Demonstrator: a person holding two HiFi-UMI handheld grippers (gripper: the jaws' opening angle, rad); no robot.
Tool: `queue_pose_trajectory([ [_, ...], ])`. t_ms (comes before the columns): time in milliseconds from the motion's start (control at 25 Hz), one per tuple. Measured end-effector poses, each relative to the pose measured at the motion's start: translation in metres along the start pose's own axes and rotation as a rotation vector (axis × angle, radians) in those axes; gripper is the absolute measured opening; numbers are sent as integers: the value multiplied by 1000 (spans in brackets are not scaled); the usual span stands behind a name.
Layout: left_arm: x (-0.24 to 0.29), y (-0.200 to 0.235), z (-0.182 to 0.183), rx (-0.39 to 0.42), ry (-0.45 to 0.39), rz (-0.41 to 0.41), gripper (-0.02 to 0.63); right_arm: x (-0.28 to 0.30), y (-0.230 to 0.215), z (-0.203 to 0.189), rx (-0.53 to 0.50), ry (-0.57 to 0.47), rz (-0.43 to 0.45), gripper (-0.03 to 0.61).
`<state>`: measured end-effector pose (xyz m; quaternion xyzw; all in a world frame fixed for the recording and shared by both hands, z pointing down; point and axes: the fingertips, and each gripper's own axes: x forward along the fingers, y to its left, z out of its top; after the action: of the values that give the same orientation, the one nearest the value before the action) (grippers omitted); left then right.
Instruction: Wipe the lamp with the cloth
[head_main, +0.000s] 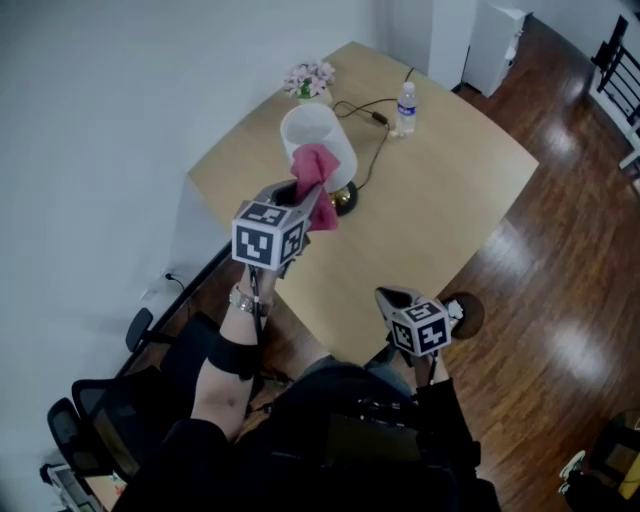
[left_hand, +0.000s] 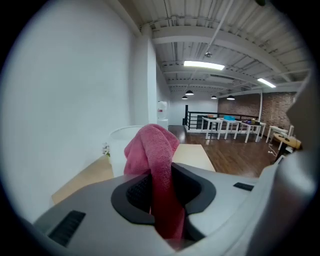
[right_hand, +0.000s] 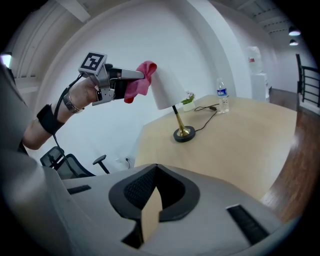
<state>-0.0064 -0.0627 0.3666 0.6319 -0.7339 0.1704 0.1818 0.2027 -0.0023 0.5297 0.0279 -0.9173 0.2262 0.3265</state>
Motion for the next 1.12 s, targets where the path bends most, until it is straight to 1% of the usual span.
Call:
queue_pose_trajectory([
  [80, 13, 1, 6, 23, 13, -20, 100, -2, -2, 12, -10, -4, -25, 5],
  [160, 25, 2, 6, 28, 13, -24, 98, -6, -2, 20, -31, 2, -52, 5],
  [240, 33, 1, 5, 8, -1, -28, 98, -10, -5, 24, -52, 15, -83, 5],
  [360, 43, 0, -3, -37, -2, -23, 98, -12, -13, 23, -44, 33, -101, 5],
  [480, 53, 0, -24, -124, 29, -9, 98, -8, -17, 16, -34, 64, -64, 5],
  [760, 81, -3, -76, -295, 92, 57, 98, 10, -31, 8, -95, 155, 78, 5],
  [920, 92, -8, -97, -354, 129, 106, 98, 12, -52, 9, -114, 191, 130, 5],
  [1120, 100, -15, -117, -409, 169, 139, 98, 17, -66, 11, -161, 232, 173, 5],
])
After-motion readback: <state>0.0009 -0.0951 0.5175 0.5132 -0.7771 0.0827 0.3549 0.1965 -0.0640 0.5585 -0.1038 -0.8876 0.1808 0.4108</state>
